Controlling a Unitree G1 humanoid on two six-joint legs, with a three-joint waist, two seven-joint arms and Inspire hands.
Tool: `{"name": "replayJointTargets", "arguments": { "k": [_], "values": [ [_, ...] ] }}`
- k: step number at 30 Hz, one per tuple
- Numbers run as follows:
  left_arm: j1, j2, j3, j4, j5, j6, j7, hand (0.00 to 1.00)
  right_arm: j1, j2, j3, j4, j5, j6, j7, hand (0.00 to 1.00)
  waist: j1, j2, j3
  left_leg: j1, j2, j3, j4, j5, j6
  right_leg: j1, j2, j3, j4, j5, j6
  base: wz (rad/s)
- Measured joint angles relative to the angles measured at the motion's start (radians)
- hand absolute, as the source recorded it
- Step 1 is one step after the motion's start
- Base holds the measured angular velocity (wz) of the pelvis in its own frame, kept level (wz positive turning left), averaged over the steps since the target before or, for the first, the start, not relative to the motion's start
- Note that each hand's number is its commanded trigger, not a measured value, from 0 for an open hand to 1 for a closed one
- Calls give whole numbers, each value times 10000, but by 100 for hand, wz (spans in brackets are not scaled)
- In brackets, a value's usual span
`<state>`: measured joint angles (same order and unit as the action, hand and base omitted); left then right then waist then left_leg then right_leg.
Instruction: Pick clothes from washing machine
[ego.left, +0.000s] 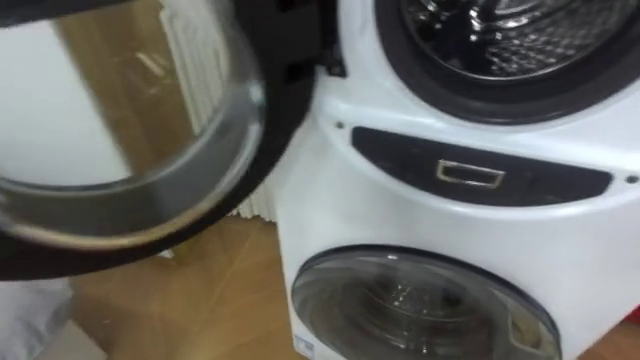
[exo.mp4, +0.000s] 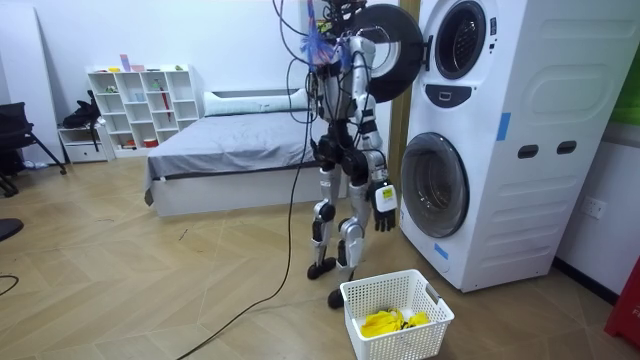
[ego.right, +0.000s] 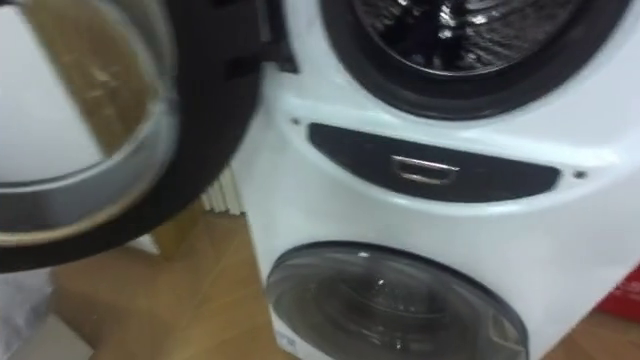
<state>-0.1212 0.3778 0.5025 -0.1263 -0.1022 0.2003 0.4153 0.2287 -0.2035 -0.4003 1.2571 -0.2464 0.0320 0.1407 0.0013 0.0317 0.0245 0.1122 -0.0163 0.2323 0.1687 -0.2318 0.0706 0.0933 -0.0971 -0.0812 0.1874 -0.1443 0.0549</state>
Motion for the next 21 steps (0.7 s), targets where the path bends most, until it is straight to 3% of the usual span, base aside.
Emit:
{"name": "replayJointTargets", "arguments": {
  "k": [3,6,8,10,12,15,21],
  "values": [
    [978,-102,-761,-1860,817,12,-705,0,-207,102,360,8,-189,337,328,0,1,-18,-7,-2,-22,425,8,13,14,-432,-55,-62,37,426,95,17],
    [1520,-107,-1455,-3246,967,13,-1545,0,-292,116,747,-153,-166,576,643,0,3,-16,-17,-46,0,542,-68,-29,-56,-877,-58,-479,579,721,160,8],
    [1549,-116,-1907,-3622,949,-17,-2048,0,-291,115,770,-297,3,676,792,0,17,20,-66,-92,23,725,-124,-36,-65,-1162,-45,-753,1155,670,197,-6],
    [1967,-144,-2486,-4237,974,-228,-2964,0,-163,123,1083,-563,144,783,808,0,68,67,-199,-113,17,936,-123,-48,-79,-1350,10,-1201,1600,464,155,-25],
    [2170,-148,-2867,-4400,964,-311,-3554,0,-166,131,1360,-549,183,810,800,0,74,76,-262,-114,7,990,-100,-48,-80,-1239,17,-1362,1547,373,183,-16],
    [2373,-141,-2997,-4427,915,-303,-4224,0,-128,135,1676,-539,261,772,722,0,81,36,-289,-117,5,1178,-21,-48,-81,-956,-73,-1708,1177,444,157,-19],
    [2286,-143,-3332,-4424,180,-256,-4623,0,-194,117,2380,-534,812,743,434,0,-272,26,-361,-103,5,1240,-9,-80,-136,-582,68,-1672,302,586,66,-11]
  ]
}}
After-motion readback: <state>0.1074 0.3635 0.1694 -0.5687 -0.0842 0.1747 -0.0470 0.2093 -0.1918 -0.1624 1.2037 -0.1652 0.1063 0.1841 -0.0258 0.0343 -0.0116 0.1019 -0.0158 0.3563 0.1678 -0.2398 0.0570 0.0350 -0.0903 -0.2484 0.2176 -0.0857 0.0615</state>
